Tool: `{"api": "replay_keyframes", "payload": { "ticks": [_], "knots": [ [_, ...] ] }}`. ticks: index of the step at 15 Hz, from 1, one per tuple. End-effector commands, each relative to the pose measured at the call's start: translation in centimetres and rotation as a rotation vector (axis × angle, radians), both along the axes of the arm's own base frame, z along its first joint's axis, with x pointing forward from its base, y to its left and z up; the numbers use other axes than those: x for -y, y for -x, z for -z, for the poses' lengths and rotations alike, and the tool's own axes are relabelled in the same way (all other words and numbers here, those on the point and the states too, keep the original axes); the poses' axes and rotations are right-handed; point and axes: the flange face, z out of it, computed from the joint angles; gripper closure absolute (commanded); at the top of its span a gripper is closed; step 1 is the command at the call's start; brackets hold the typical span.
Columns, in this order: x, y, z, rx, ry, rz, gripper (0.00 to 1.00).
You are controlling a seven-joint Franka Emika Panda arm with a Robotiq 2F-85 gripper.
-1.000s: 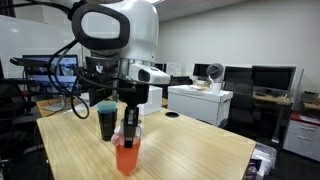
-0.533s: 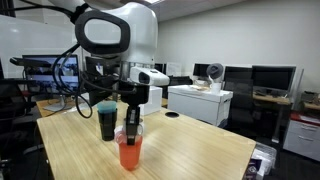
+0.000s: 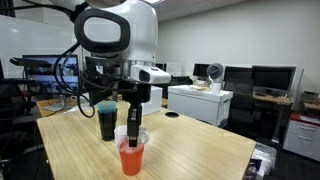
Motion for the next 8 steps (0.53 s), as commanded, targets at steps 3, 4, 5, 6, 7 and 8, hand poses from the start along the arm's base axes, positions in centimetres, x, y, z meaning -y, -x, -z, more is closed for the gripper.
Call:
{"api": "replay_keyframes", "payload": {
  "ticks": [3,4,5,6,7,8],
  "knots": [
    [-0.2,0.4,-2.6,0.035,0.020,0.030,0.15],
    [-0.5,0.1,-3.9,0.043,0.021,0.035,0.08],
    [-0.8,-0.1,-5.1,0.058,0.033,0.032,0.02],
    [-1.3,-0.5,-6.6,0.079,0.045,0.018,0.00],
    [-1.9,-0.9,-7.7,0.095,0.051,0.002,0.00],
    [-2.9,-1.5,-8.7,0.116,0.056,-0.028,0.00]
  ]
}}
